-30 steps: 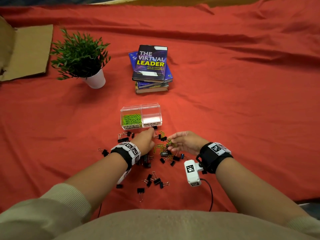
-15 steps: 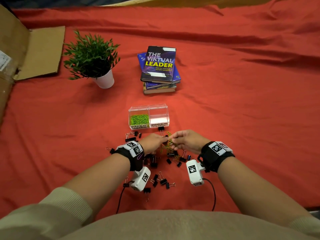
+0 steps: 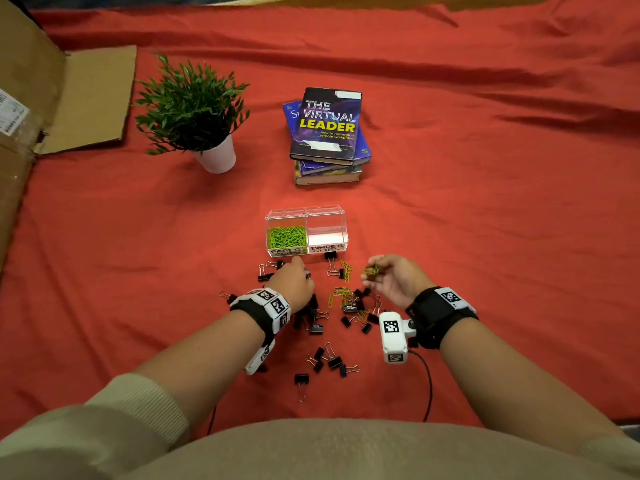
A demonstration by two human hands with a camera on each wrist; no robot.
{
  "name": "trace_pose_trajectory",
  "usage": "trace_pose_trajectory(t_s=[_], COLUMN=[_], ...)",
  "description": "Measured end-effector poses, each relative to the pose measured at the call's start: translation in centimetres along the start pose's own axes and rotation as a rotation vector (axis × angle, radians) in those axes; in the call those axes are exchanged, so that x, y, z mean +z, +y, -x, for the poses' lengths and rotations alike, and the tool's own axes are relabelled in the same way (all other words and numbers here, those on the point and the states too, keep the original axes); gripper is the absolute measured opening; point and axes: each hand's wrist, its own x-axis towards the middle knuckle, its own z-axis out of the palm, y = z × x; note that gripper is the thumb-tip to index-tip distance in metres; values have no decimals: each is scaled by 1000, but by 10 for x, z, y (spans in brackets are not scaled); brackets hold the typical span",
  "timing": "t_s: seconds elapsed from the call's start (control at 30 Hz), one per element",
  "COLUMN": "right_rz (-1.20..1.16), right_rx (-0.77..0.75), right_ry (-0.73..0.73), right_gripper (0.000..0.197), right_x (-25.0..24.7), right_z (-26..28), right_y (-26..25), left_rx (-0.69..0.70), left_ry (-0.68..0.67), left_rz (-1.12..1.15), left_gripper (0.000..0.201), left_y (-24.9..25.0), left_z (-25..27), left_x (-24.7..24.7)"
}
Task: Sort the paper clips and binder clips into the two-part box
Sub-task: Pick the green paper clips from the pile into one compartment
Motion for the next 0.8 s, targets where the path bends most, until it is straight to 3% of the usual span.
trace_pose_trajectory(t_s=[0.13,0.27,0.4,0.53,0.63,0.8], right_rz=[2,425,934,1375,1500,1523], right_rx=[-5,-41,-153,-283,-373,-334], right_ry=[26,109,247,212,198,203], right_gripper=[19,16,9,17,24,21], right_x=[3,14,22,28,30,35], right_z=[-9,-26,-44,-49,-50,-46], right_y=[-4,-9,-3,14,25,28], left_rx=[168,378,415,444,459,426], left_ry=[85,20,25,5,38,79], left_rz=[-20,-132,-142,-144,-138,-185], left_gripper=[29,25,33,23,15,18], left_y=[8,17,21,18,17,22], left_z=[7,6,2,2,4,9], left_x=[12,32,43,47,49,51])
